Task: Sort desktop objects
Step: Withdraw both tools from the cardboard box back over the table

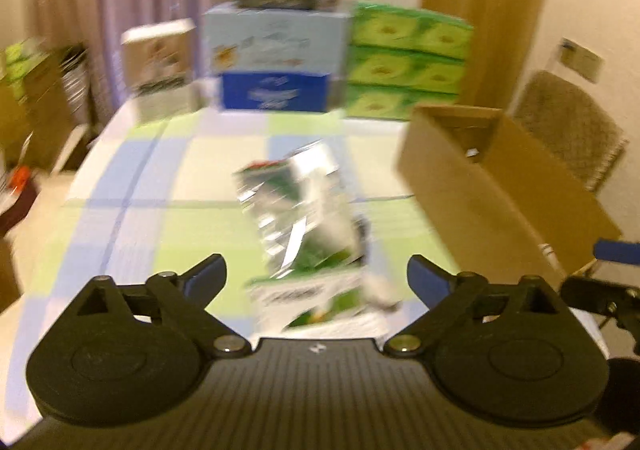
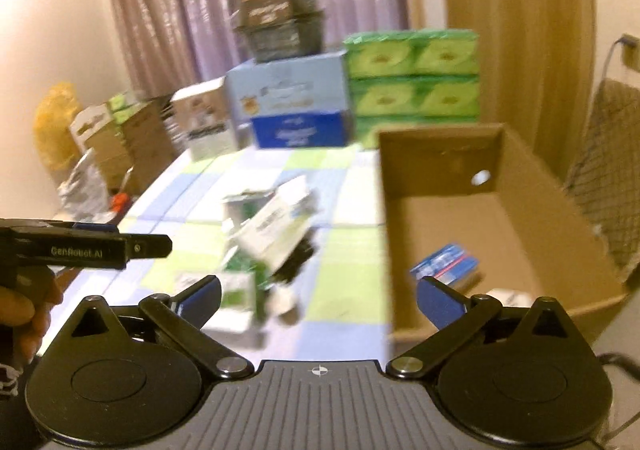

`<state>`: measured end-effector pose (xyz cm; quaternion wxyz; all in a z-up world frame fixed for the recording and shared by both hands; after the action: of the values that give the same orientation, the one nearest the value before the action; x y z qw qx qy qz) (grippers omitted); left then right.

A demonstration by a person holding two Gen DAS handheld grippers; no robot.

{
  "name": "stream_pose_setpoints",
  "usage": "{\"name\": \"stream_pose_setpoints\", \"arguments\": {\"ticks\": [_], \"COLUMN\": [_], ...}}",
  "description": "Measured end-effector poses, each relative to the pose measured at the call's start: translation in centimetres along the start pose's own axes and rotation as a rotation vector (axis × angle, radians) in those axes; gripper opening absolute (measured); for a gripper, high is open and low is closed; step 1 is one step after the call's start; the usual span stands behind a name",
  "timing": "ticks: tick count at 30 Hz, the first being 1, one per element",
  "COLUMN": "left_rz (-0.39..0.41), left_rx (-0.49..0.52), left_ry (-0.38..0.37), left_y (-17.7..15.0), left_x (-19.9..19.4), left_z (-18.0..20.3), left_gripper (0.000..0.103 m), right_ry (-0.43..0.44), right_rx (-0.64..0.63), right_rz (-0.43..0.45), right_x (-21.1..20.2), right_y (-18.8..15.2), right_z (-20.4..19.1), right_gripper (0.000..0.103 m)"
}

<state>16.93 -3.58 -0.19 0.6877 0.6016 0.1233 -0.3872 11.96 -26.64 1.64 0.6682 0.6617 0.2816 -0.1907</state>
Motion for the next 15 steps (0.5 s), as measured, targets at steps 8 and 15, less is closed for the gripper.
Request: {"name": "stream_pose_setpoints", "arguments": {"ticks": [8, 15], "left_rz": [-0.02, -0.077], "left_rx": [-0.008, 0.125], "left_ry": [0.076, -0.006], "left_y": [-3.9, -5.1], "left_x": [-3.7, -3.8], "left_z": [-4.3, -4.0], "left_gripper": [0.102, 0.102], "right_ry": [0.041, 0.05], "right_rx": [-0.045, -0.12], "right_rz": [-0.103, -0.13], "right_x": [1.3, 1.4], "right_y": [-4.4, -6.4], "right_z": [-4.4, -5.6], "right_gripper": [0.101, 0.101]}}
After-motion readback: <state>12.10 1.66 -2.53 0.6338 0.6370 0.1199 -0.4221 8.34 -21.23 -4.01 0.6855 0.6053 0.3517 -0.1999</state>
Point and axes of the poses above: each gripper's, at about its wrist camera, not at the fingertips, and x roughly the way its jaws point, z to its right, y to its top, the point moved 7 cm from there along x, roughly the way its jaws point, and after that the axes turned 13 degrees about -y, right-handed, at the moved point
